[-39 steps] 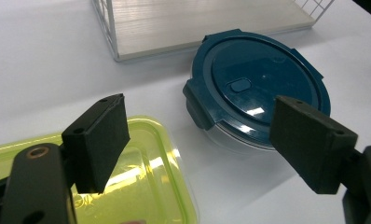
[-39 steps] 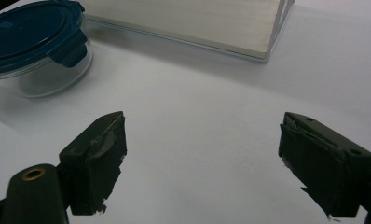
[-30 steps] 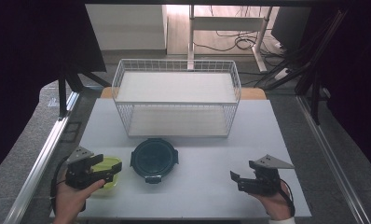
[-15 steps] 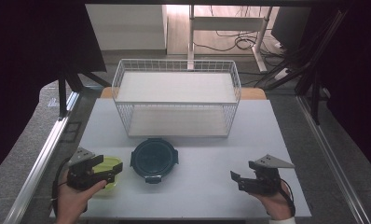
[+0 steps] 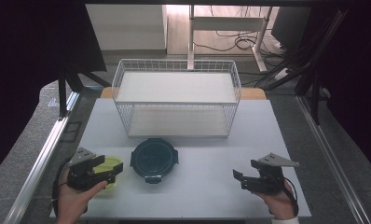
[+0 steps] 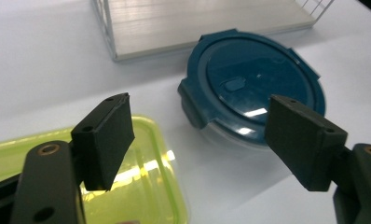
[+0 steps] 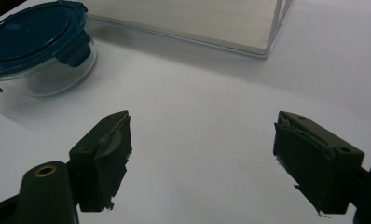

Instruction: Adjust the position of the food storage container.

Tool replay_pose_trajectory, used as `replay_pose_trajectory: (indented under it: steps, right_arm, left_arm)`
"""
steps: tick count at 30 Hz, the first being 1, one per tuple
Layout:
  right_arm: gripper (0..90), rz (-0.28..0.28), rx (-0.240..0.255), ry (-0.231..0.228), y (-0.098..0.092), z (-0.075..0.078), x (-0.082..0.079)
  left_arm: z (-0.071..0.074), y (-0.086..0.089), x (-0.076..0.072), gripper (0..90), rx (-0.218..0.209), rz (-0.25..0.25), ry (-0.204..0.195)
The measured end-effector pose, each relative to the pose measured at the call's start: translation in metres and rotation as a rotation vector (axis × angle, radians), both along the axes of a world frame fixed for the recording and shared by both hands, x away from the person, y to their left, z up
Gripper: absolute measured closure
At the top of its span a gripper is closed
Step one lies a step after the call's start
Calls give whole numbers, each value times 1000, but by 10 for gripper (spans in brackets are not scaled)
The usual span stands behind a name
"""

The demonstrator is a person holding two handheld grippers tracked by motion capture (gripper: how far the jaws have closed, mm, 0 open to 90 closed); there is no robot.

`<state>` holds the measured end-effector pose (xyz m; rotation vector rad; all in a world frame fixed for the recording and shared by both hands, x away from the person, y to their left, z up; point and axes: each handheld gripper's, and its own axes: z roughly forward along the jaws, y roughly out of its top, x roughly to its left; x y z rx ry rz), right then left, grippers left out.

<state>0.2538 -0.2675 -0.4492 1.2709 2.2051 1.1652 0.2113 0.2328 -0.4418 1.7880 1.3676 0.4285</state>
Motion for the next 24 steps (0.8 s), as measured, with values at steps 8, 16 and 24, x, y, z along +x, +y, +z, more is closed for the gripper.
replay_pose_trajectory:
  steps: [8, 16, 24]
  right_arm:
    - [191, -1, -5, 4, -1, -1, 0]
    - [191, -4, -18, 14, 2, -3, 0]
    - [190, 0, -31, 16, 5, -4, 0]
  left_arm:
    - [11, -11, 20, 267, 3, -23, 14]
    - [14, -8, 34, 362, 10, 11, 66]
    - [6, -9, 55, 508, 6, -2, 135]
